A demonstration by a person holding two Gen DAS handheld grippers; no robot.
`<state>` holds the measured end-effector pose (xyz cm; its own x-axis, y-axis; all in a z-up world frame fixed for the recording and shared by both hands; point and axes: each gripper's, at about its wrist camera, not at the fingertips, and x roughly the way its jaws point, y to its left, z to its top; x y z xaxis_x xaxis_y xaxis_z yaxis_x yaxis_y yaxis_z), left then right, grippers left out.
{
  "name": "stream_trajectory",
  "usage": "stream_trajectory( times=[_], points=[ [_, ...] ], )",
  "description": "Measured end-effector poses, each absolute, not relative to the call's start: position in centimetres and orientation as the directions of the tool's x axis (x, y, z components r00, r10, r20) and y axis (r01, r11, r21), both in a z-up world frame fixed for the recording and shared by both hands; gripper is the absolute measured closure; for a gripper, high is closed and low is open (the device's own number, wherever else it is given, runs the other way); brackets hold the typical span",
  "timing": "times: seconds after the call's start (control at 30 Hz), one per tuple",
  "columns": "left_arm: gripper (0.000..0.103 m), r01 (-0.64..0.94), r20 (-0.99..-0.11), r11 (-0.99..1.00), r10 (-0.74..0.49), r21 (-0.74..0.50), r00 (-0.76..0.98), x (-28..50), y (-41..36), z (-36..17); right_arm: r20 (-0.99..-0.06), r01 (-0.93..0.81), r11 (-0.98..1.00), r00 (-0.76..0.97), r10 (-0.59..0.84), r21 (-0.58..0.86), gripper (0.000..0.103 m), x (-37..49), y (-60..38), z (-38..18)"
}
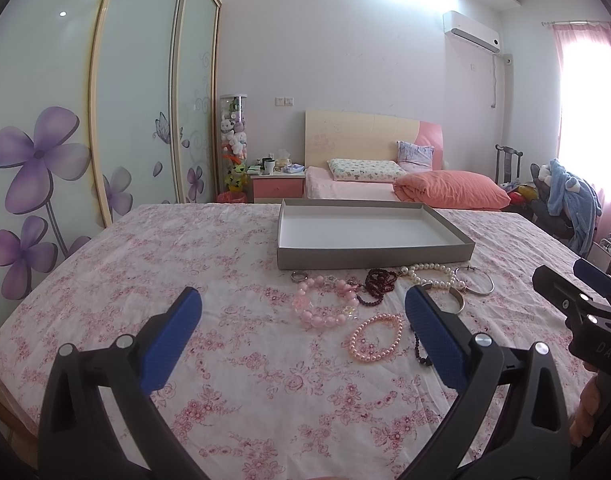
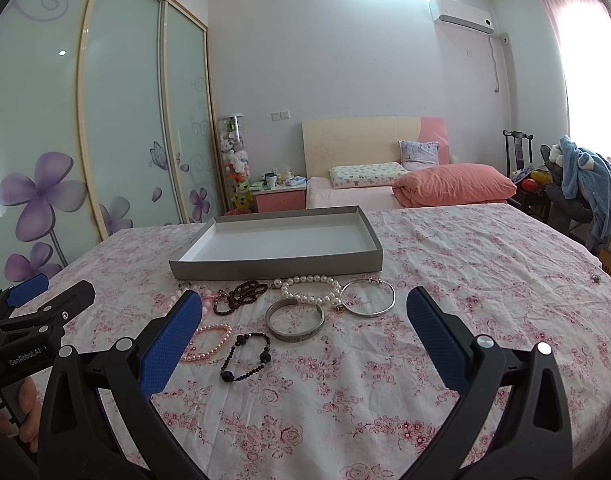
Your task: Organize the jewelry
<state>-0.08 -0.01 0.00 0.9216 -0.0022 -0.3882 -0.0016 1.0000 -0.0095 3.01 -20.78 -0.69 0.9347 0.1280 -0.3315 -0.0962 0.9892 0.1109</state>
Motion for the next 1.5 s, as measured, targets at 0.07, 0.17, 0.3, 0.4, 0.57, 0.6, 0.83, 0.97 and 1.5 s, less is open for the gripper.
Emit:
stream_trajectory(
  times=[0.07,0.17,0.3,0.4,0.57,0.6,0.83,0.97,1.5],
  points=[
    [0.004,-0.002,-0.388,1.000,-0.002,-0.009,0.922,-0.1,0.0,0.0,-0.332,-0.096,0.989,0.935,0.128,0.111,0.002,3.0,-20.8,-0.7],
    [0.004,-0.002,-0.389,1.000,-0.002,-0.009,0.921,-0.1,0.0,0.0,-0.333,-0.095,0.989,0.934,0.128,0.111,0.002,3.0,-20.8,-0.7],
    [0.004,-0.002,-0.390,1.000,-0.002,-0.010,0.921,-0.1,0.0,0.0,-0.333,-0.095,0.989,0.934,0.127,0.111,0.002,3.1,-20.8,-0.6],
    [0.004,-0.003,-0.392,1.000,-0.001,-0.009,0.920,-0.1,0.3,-0.2,-0.336,-0.095,0.989,0.933,0.127,0.111,0.002,3.1,-20.8,-0.6],
    [0.004,-0.017,-0.405,1.000,0.013,-0.007,0.914,-0.1,0.3,-0.4,-0.378,-0.112,0.987,0.914,0.149,0.118,0.002,3.8,-20.6,-1.5],
    [0.004,-0.022,-0.410,1.000,0.017,-0.007,0.912,0.2,0.4,-0.5,-0.401,-0.123,0.985,0.901,0.163,0.125,0.002,4.2,-20.4,-1.9],
    [0.004,-0.037,-0.460,0.999,0.031,-0.003,0.887,2.4,1.3,-0.9,-0.580,-0.165,0.971,0.780,0.235,0.171,0.040,6.6,-19.1,-4.9],
    [0.004,-0.031,-0.502,0.999,0.016,-0.021,0.865,3.7,1.7,-1.3,-0.665,-0.160,0.968,0.704,0.248,0.193,0.060,8.1,-18.3,-6.3],
    [0.008,0.032,-0.580,0.999,-0.025,0.002,0.814,6.7,0.9,-2.3,-0.769,-0.149,0.987,0.623,0.143,0.062,0.087,10.9,-15.7,-7.0]
  ],
)
